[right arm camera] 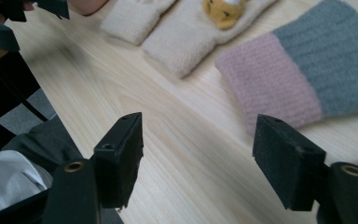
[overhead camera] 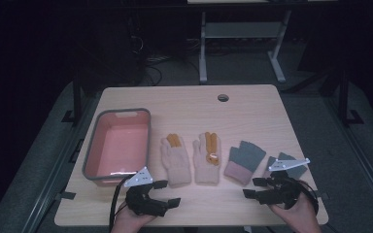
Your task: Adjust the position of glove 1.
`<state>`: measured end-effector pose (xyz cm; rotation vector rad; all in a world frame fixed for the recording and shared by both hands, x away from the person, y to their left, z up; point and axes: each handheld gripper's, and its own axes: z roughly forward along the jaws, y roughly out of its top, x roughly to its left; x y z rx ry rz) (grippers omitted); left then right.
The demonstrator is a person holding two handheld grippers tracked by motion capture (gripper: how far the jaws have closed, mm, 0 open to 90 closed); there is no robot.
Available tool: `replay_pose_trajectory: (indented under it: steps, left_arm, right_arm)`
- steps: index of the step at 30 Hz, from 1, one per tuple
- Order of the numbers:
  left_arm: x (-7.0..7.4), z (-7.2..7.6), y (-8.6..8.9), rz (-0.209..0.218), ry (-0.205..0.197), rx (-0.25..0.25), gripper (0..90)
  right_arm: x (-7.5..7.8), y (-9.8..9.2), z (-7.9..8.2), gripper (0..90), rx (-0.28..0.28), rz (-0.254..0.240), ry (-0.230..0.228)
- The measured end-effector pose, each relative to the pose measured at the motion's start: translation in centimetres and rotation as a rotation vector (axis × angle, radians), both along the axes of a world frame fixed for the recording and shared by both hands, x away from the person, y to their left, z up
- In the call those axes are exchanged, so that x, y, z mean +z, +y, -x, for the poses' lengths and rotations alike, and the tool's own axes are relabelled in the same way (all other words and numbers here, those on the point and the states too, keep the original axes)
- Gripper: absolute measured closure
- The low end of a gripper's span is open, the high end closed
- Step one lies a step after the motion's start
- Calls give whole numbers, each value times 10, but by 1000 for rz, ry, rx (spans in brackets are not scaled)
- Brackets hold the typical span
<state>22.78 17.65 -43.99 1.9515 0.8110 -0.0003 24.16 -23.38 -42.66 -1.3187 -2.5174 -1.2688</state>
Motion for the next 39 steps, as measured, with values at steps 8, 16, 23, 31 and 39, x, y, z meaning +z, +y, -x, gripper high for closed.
replay_pose_trajectory:
  steps: [8, 16, 23, 31, 39]
  left_arm:
    - [-2, -1, 3, -2, 2, 9, 155]
    - [-3, -4, 7, -11, -2, 22, 155]
    - [0, -4, 12, 3, -8, 33, 155]
    - [0, -2, 7, -5, -12, 17, 155]
    - [-4, -2, 3, -14, -12, 14, 155]
  right_arm:
    - [8, 17, -17, 300, 45, 17, 2]
    - [15, 42, -37, 306, 102, 49, 6]
    - [16, 61, -53, 312, 145, 68, 6]
    - [23, 79, -70, 311, 175, 107, 0]
    - [25, 97, -92, 325, 202, 152, -3]
